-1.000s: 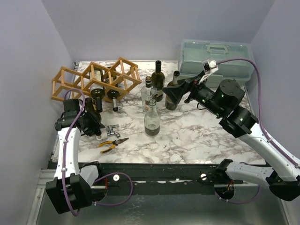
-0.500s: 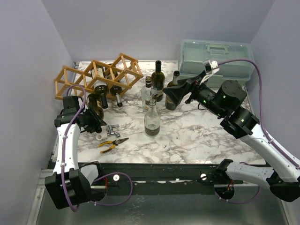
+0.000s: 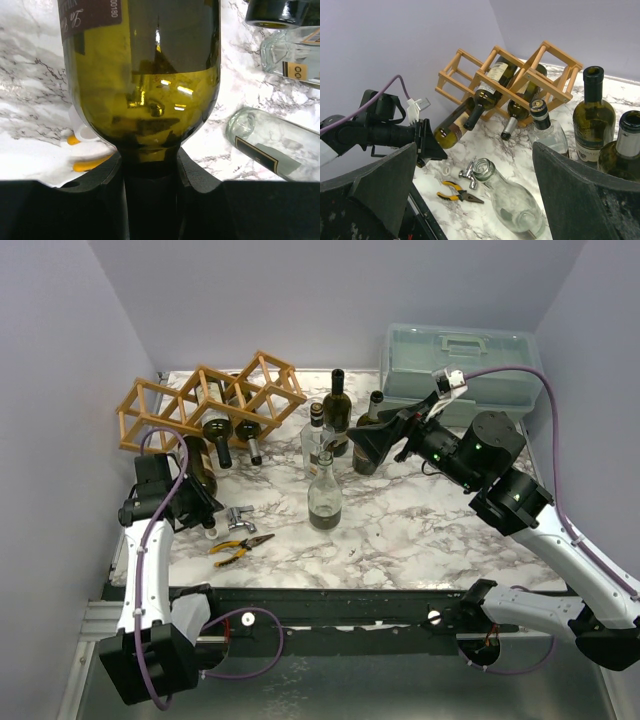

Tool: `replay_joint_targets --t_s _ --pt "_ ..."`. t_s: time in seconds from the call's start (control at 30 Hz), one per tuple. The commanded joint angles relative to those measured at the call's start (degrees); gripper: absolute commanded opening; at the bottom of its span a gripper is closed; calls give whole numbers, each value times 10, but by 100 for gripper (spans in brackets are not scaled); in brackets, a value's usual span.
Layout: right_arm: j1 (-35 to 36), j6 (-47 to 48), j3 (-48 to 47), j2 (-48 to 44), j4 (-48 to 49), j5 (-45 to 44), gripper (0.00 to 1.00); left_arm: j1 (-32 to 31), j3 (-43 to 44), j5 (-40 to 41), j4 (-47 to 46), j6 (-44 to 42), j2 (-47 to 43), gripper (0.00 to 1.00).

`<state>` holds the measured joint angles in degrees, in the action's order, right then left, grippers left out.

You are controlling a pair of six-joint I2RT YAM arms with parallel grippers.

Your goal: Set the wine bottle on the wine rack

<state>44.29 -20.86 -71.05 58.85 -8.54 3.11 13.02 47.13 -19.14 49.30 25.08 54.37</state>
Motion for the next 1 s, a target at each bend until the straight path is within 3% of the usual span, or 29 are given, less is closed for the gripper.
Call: replay_joint_targets --t_s 0.0,0.33,0.63,0.97 --pt "4 8 8 0 16 18 100 -4 -10 -26 -151 -59 -4 0" --pt "4 10 7 2 13 13 100 -6 -10 -2 -209 -129 63 0" --pt "3 10 10 6 17 12 100 -6 -48 37 -343 -146 111 0" --pt "3 14 13 16 19 2 100 -27 -119 113 -498 -100 122 0"
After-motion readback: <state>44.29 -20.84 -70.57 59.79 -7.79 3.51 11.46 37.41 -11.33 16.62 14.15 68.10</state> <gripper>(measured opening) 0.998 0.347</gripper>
